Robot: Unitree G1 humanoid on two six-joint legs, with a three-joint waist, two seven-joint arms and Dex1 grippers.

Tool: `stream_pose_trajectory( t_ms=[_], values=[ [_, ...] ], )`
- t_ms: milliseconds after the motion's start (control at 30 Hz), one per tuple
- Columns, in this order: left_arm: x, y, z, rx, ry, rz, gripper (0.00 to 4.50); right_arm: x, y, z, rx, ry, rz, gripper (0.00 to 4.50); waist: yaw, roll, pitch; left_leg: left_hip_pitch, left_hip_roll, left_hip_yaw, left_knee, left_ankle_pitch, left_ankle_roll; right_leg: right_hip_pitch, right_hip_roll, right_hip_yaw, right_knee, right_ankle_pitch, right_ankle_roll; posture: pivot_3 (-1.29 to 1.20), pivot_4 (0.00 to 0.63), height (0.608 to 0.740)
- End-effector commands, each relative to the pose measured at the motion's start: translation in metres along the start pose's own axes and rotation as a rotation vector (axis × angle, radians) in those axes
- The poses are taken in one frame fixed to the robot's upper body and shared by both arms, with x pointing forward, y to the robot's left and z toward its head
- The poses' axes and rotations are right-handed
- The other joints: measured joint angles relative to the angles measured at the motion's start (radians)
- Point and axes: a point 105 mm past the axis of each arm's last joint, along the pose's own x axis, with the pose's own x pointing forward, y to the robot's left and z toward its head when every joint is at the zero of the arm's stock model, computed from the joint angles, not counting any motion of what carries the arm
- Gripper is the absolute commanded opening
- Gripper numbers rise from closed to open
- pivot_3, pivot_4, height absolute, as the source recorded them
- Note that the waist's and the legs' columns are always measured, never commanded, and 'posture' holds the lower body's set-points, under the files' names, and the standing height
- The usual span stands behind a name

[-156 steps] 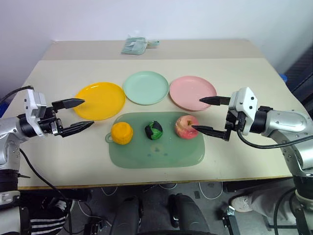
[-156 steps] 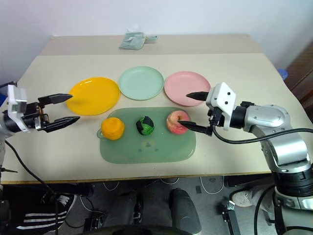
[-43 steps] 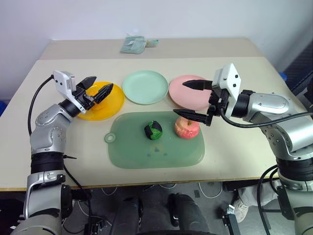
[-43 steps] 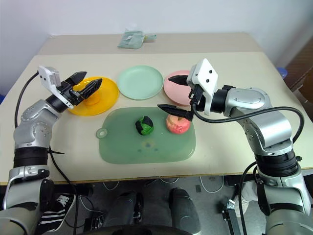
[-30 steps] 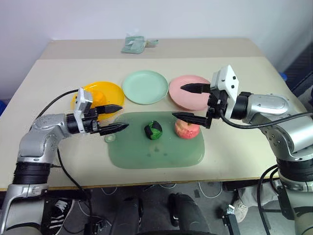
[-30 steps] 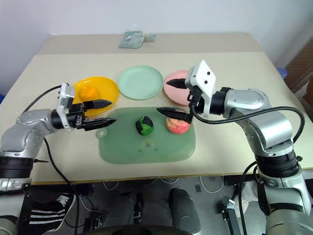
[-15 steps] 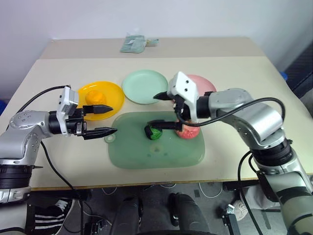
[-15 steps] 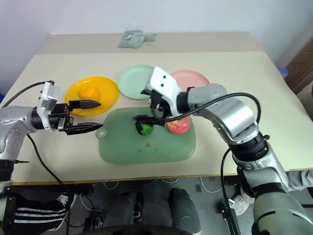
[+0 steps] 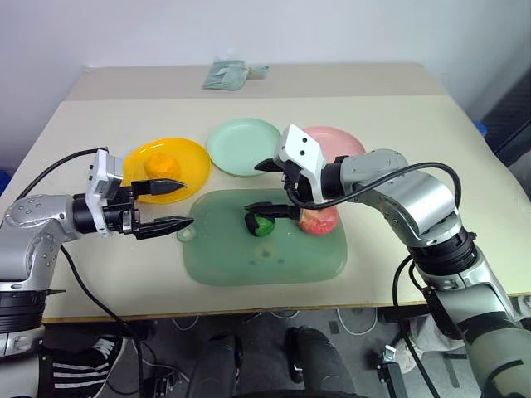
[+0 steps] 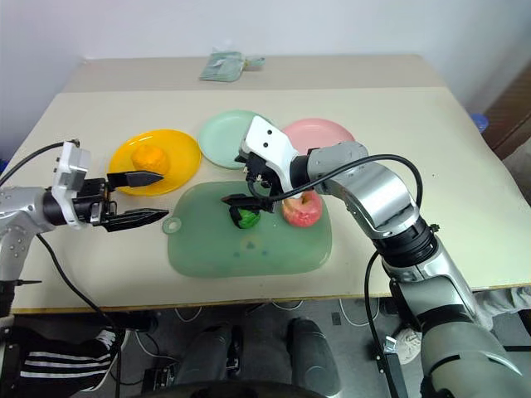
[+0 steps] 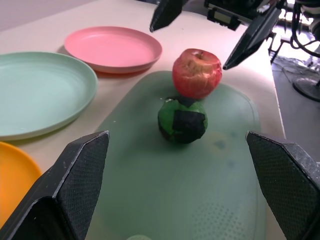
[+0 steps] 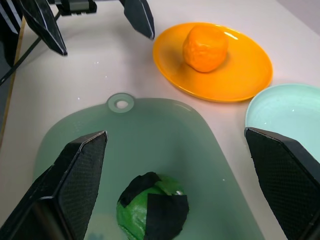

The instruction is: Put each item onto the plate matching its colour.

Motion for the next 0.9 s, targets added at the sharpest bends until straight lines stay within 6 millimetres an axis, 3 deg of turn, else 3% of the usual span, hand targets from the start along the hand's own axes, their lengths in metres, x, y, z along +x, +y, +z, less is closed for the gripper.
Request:
stream_pose_trajectory(
  t_ms=[33, 267, 633, 833, 900],
  values=[
    [-0.005, 0.001, 0.007, 0.038, -0.031, -0.002, 4.46, 0.009, 0.008, -0.006, -0.075, 0.055, 0.018, 4.50, 0.000, 0.000, 0.000, 0.000, 0.000, 0.000, 0.000, 0.000, 0.000, 0.000, 0.000, 0.000, 0.000, 0.000, 0.000, 0.00, 0.150, 0.734],
    [-0.011, 0.002, 0.000, 0.068, -0.008, -0.011, 4.46, 0.032, 0.011, -0.039, -0.115, 0.201, 0.036, 4.50, -0.002, 0.000, 0.000, 0.000, 0.000, 0.000, 0.000, 0.000, 0.000, 0.000, 0.000, 0.000, 0.000, 0.000, 0.000, 0.00, 0.150, 0.734],
    [-0.019, 0.001, -0.012, 0.089, -0.002, 0.017, 4.46, 0.038, 0.007, -0.051, -0.129, 0.240, 0.049, 4.50, -0.002, 0.000, 0.000, 0.000, 0.000, 0.000, 0.000, 0.000, 0.000, 0.000, 0.000, 0.000, 0.000, 0.000, 0.000, 0.00, 0.150, 0.734],
    [-0.024, 0.002, -0.015, 0.100, -0.002, 0.021, 4.50, 0.038, 0.008, -0.053, -0.147, 0.245, 0.072, 1.88, -0.002, 0.000, 0.000, 0.000, 0.000, 0.000, 0.000, 0.000, 0.000, 0.000, 0.000, 0.000, 0.000, 0.000, 0.000, 0.00, 0.150, 0.734],
    [-0.026, 0.004, -0.015, 0.101, -0.007, 0.024, 4.50, 0.038, 0.006, -0.046, -0.142, 0.219, 0.064, 1.88, -0.002, 0.000, 0.000, 0.000, 0.000, 0.000, 0.000, 0.000, 0.000, 0.000, 0.000, 0.000, 0.000, 0.000, 0.000, 0.00, 0.150, 0.734]
  ],
)
